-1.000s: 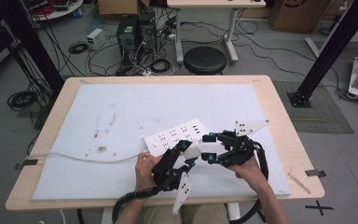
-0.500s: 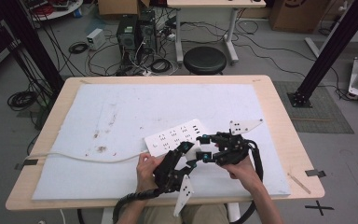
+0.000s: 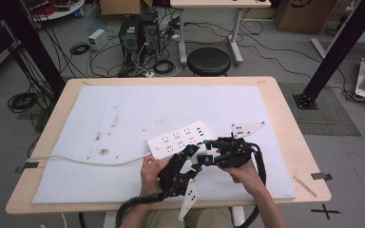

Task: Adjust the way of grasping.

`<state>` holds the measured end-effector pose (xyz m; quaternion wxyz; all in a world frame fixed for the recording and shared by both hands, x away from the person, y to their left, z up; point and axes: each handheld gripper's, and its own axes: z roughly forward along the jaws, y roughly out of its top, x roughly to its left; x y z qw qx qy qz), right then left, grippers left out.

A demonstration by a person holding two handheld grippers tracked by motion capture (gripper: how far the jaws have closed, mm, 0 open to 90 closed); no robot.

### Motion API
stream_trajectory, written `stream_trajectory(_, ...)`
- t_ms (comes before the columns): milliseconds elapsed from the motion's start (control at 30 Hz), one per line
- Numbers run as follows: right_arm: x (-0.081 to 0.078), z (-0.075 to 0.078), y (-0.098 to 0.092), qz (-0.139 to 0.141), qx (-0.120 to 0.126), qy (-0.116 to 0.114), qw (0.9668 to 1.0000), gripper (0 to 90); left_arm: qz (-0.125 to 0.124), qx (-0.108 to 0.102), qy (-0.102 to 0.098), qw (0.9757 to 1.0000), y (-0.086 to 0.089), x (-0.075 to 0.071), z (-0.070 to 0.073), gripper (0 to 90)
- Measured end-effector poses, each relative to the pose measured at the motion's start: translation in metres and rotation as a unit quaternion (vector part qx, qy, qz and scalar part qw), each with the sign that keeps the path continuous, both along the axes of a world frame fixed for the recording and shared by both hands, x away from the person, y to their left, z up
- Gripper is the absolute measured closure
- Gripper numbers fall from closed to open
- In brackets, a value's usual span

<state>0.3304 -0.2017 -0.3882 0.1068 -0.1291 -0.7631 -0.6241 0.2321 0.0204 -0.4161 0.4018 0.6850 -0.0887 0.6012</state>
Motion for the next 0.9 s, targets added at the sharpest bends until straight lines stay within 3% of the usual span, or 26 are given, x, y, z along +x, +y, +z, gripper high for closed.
stream_trajectory(200, -0.0002, -0.0013, -0.0006, 0.0, 0.0, 0.005, 1.0, 51.1, -0.001, 0.001, -0.002, 1.0, -0.0007, -0.0001, -0.0002, 42.5)
stream_trajectory(367, -0.0009, -0.0018, -0.0002, 0.002, 0.0, -0.005, 1.0, 60.4, -0.003, 0.003, -0.005, 1.0, -0.0018, -0.0008, -0.0005, 42.5)
stream_trajectory(667, -0.001, -0.0029, -0.0001, 0.003, -0.004, -0.005, 1.0, 62.5, -0.005, 0.005, 0.002, 1.0, -0.0009, 0.0002, -0.0005, 42.5)
stream_trajectory(800, -0.0017, -0.0046, 0.0014, -0.005, -0.007, -0.016, 0.9998, 62.9, -0.005, 0.006, 0.009, 0.9999, -0.0006, 0.0012, -0.0016, 42.4)
stream_trajectory(900, -0.0017, -0.0044, 0.0009, -0.004, -0.011, -0.009, 0.9999, 63.0, -0.007, 0.004, 0.013, 0.9999, -0.0003, 0.0017, -0.0014, 42.3)
